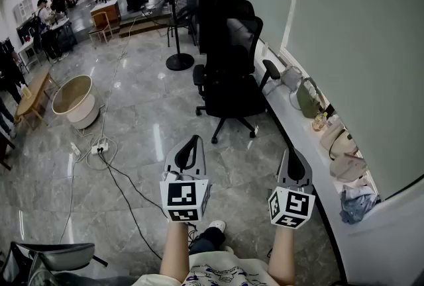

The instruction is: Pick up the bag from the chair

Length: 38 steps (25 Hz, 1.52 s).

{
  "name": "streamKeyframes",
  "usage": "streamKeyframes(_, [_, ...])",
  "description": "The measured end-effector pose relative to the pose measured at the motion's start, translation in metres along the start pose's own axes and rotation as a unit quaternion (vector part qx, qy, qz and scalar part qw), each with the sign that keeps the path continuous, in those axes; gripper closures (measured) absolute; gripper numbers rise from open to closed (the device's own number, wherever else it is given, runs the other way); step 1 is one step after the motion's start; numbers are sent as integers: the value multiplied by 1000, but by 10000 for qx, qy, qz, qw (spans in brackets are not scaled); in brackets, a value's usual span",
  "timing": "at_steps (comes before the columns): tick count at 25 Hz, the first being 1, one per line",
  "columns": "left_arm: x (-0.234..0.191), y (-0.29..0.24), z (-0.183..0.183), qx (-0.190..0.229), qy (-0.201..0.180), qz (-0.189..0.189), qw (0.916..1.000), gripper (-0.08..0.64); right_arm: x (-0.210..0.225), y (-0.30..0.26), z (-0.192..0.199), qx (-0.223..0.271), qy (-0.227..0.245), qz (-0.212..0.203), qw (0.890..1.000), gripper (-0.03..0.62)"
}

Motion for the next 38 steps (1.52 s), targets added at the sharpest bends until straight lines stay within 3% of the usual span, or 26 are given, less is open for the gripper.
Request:
streamKeyframes(21, [-22,-35,10,-157,177,-279,9993,546,4,-38,8,-31,-133,33,9999,575])
streamKeyframes(23, [-29,-48,10,-163,211,-320,9991,524,4,-52,9,-54,-189,-73,9998,519])
streamKeyframes(25, [-37,-62,10,-152,284,-329,9989,436,3,-69,9,-85,-265,-207,9994,405])
streamKeyframes(28, [-49,-84,11,-120,309,-284,9990,315,-1,-94,10,-119,-279,-296,9991,301])
streamKeyframes(38, [-75,-144,25,-345,211,-169,9990,308,-10,-153,27,-337,-402,-340,9980,255])
Point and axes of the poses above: the fingertips, and each gripper's own axes: y backward along the fingers, x to its right, z out of its underside, the point moved 9 cm from there along y, backward along the fingers, and after that the axes turned 8 degrees about -z, right-handed, at the moved point
